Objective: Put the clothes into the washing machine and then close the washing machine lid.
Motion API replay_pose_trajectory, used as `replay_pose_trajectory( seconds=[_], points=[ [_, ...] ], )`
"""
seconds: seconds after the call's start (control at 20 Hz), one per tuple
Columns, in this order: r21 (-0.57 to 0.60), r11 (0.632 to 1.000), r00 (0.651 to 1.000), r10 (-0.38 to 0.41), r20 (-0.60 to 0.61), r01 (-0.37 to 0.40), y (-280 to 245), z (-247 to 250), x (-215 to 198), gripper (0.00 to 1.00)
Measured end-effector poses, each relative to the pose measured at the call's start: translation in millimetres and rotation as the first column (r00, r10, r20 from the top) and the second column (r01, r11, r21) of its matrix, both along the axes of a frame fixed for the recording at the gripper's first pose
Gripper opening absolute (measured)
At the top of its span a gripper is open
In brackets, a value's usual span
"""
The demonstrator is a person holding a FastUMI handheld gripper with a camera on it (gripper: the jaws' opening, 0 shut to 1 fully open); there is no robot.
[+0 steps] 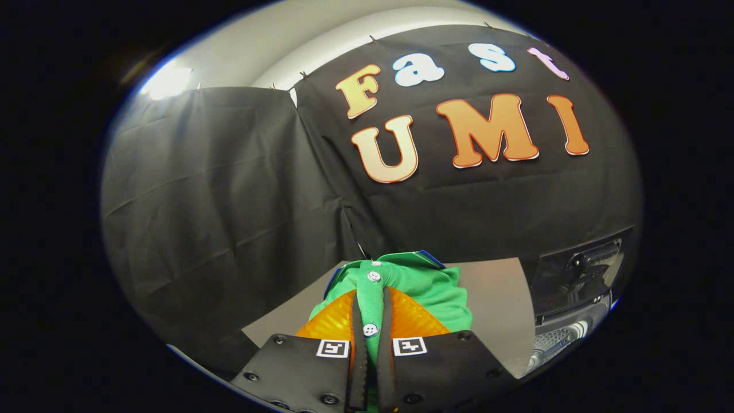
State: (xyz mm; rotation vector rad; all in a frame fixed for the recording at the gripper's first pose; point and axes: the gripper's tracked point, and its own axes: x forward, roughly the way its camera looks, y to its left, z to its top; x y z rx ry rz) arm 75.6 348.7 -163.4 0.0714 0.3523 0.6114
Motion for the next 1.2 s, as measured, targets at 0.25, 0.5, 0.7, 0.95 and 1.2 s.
replay_pose_trajectory(
  seconds=[0.25,0.5,0.7,0.95,1.2],
  points=[
    [0.039,0.999,0.999,-0.031,0.038,0.029,-22,30,-6,0.14],
    [0.046,0.996,0.991,-0.086,0.106,0.082,-52,61,-2,0.14],
    [0.059,0.99,0.977,-0.138,0.162,0.13,-83,87,-6,0.14],
    [0.061,0.978,0.955,-0.208,0.214,0.199,-133,115,-11,0.14],
    [0.071,0.964,0.934,-0.267,0.237,0.257,-185,135,2,0.14]
  ],
)
